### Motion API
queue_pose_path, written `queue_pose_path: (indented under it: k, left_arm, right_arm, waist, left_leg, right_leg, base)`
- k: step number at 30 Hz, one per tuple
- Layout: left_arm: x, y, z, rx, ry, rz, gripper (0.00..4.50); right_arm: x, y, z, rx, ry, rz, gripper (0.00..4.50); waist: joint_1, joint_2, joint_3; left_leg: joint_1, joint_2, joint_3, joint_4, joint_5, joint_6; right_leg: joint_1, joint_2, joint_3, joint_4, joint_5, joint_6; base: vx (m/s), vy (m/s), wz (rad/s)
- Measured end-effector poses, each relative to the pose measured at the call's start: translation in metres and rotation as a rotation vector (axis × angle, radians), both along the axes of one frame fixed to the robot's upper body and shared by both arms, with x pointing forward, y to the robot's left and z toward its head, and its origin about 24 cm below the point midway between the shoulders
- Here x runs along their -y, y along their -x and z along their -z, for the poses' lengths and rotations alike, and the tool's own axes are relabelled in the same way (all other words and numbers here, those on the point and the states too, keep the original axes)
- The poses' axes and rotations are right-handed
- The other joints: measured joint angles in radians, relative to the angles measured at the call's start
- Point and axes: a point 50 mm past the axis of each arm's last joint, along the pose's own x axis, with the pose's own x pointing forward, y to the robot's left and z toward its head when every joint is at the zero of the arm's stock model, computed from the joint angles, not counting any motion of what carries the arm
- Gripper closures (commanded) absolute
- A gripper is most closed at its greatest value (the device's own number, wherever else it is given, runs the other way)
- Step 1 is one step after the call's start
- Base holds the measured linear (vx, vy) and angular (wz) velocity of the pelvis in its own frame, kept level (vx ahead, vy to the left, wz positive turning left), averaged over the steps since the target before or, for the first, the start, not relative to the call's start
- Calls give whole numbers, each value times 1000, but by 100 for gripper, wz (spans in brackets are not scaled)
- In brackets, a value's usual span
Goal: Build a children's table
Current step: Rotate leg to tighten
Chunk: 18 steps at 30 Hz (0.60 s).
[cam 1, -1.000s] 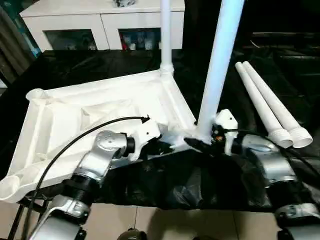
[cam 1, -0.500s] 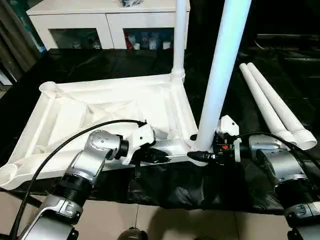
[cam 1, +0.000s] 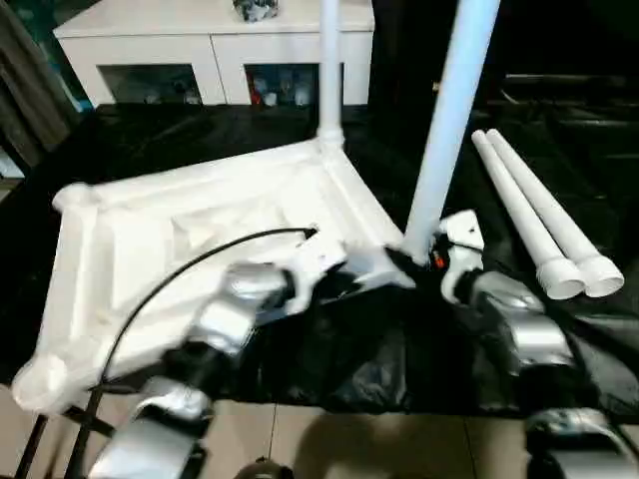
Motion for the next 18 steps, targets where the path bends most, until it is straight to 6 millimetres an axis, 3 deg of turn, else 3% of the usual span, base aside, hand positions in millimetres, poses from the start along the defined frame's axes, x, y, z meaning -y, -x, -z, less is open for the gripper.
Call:
queue_pose_path:
  k: [3,4,8,9,15,18]
  left_arm:
    - [5,0,0,6,2,-13,450]
    - [5,0,0,7,3,-15,450]
    - [3,0,-1,8,9,-17,450]
    - [3,0,-1,7,10,-12,450]
    - [-12,4,-2,-4,25,29,450]
    - [-21,7,-4,-7,24,89,450]
  right_arm:
    - [-4,-3,0,21,19,53,178]
    - [-7,-3,0,28,17,66,122]
    - [-11,-5,-2,30,-13,71,95]
    - [-11,-5,-2,31,-13,69,64]
    - [-12,0,-2,59,25,-87,57]
    - [-9,3,-4,62,51,-219,57]
  waist:
    - [0,3,-1]
    - [-1,4,-2]
    - [-2,4,-2]
    - [-2,4,-2]
    - [-16,4,-1]
    - [-18,5,0]
  left_leg:
    - [0,-1,0,-5,0,0]
    - [0,-1,0,-6,0,0]
    - [0,-1,0,-10,0,0]
    - [0,-1,0,-10,0,0]
    - [-3,-1,0,-13,0,0]
    - [-10,-1,0,-12,2,4]
  right_leg:
    - [0,0,0,-5,1,1]
    - [0,0,0,-5,1,0]
    - [-1,0,0,-5,2,0]
    - [-1,0,-1,-5,2,0]
    - [-4,0,-1,-5,0,2]
    - [-10,0,-3,-4,0,2]
  base:
    - [0,0,0]
    - [0,0,0]
    - [0,0,0]
    - [0,0,0]
    - [0,0,0]
    - [0,0,0]
